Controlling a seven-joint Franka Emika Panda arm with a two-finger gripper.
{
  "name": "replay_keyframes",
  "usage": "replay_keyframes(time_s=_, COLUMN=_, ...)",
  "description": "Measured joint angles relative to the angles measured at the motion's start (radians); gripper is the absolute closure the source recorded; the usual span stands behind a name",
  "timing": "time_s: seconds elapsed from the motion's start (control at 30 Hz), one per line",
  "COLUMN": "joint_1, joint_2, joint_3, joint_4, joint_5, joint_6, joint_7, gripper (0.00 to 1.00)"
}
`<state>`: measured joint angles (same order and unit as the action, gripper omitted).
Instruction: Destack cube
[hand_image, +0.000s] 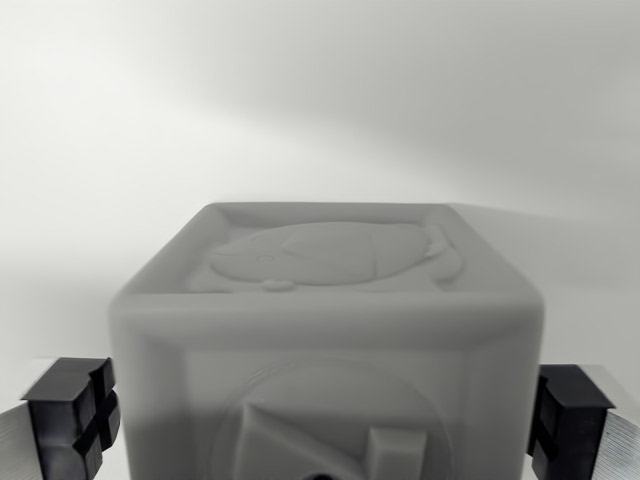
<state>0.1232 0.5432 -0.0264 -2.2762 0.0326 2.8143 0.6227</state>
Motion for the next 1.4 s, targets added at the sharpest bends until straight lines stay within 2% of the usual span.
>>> replay_keyframes(time_s=0.57, joint_1=0.000, joint_2=-0.018, joint_3=0.000, joint_4=-0.005, joint_5=0.000, joint_6=-0.011, joint_7=0.000, gripper=0.00)
replay_keyframes(time_s=1.03, joint_1=0.004, joint_2=-0.111, joint_3=-0.005, joint_4=-0.029, joint_5=-0.001, joint_6=-0.078, joint_7=0.001, gripper=0.00)
replay_keyframes(time_s=1.4, joint_1=0.008, joint_2=-0.211, joint_3=-0.011, joint_4=-0.044, joint_5=-0.005, joint_6=-0.161, joint_7=0.003, gripper=0.00)
